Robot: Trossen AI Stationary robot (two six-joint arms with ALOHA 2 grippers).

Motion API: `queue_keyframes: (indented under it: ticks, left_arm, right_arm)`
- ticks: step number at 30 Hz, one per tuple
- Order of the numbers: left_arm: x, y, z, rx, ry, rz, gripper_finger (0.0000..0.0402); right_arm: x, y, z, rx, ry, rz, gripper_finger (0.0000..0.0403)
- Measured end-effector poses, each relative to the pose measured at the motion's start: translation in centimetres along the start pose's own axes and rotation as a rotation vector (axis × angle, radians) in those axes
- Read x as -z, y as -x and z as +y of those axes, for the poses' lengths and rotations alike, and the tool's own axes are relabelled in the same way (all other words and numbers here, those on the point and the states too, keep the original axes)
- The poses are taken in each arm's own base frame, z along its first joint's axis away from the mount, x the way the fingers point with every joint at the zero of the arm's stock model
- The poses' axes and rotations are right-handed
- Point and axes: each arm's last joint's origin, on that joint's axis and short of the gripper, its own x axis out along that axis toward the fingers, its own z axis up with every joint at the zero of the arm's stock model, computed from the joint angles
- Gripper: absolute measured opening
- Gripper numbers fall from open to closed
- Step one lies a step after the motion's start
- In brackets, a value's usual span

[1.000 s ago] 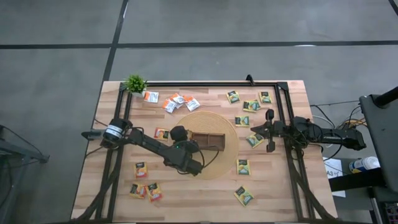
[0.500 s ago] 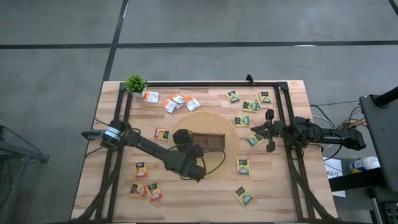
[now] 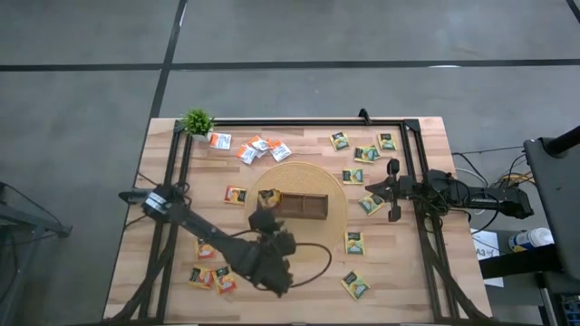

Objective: Pick & Place Tea
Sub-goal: Put the mango tea sachet into the left section of the wooden organizer

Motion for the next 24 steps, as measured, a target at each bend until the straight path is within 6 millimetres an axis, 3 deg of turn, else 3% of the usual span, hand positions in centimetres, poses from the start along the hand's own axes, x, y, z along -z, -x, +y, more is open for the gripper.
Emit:
queue_keyframes:
  ticks: [12,24]
  left_arm:
    - [2.2,2.4,-2.5,0.461,0.093,0.412,0.0132]
    - [5.3,5.3,-4.2,0.455,0.135,0.515,0.0132]
  right_arm:
    - [0.0,0.0,0.0,0.0,0.0,0.0,0.0009]
    - [0.0,0.0,0.0,0.0,0.0,0.0,0.0009]
